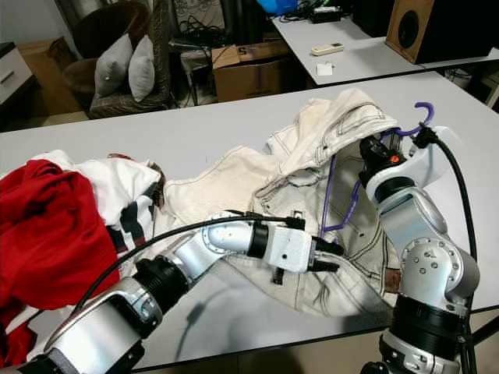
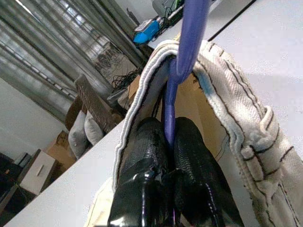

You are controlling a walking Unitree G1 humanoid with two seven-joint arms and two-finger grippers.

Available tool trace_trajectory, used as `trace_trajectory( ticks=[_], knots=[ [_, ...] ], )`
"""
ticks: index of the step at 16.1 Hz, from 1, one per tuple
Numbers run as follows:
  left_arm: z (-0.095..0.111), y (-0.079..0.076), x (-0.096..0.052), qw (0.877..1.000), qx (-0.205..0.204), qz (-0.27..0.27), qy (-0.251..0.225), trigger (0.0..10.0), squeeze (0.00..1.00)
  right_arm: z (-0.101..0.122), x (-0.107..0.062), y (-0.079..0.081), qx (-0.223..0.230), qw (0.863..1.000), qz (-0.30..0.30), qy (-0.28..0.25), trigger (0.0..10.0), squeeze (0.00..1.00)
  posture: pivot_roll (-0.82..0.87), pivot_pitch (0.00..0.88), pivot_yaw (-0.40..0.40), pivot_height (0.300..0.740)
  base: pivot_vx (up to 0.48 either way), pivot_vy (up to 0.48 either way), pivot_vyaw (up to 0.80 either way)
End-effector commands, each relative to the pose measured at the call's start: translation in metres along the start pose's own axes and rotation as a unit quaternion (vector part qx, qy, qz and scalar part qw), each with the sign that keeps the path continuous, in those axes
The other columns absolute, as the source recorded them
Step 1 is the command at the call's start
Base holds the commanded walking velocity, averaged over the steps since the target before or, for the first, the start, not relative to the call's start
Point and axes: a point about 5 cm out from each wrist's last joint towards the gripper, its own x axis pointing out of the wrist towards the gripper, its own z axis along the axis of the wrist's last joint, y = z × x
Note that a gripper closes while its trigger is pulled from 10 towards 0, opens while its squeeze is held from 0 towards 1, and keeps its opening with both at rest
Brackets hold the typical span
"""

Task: Hang hanger

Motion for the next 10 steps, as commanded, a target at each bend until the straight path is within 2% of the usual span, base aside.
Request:
trace_trajectory(
  ticks=[1, 8, 10],
  knots=[
    [0.0, 0.006, -0.007, 1.0, -0.007, 0.012, -0.011, 0.0, 0.0, 0.0, -0.002, 0.009, -0.003, 1.0, 0.019, -0.003, 10.0, 0.0, -0.11, 0.0, 0.149, 0.74, 0.0, 0.0, 0.0],
    [0.001, 0.006, -0.019, 0.998, -0.035, 0.006, -0.046, 0.0, 0.0, -0.001, -0.001, 0.008, -0.005, 1.0, 0.019, 0.001, 10.0, 0.0, -0.11, 0.0, 0.146, 0.74, 0.0, 0.0, 0.0],
    [0.007, 0.015, -0.022, 0.994, -0.066, 0.025, -0.079, 0.0, 0.0, -0.001, -0.001, 0.007, -0.005, 1.0, 0.019, 0.002, 10.0, 0.0, -0.11, 0.0, 0.146, 0.74, 0.0, 0.0, 0.0]
  ],
)
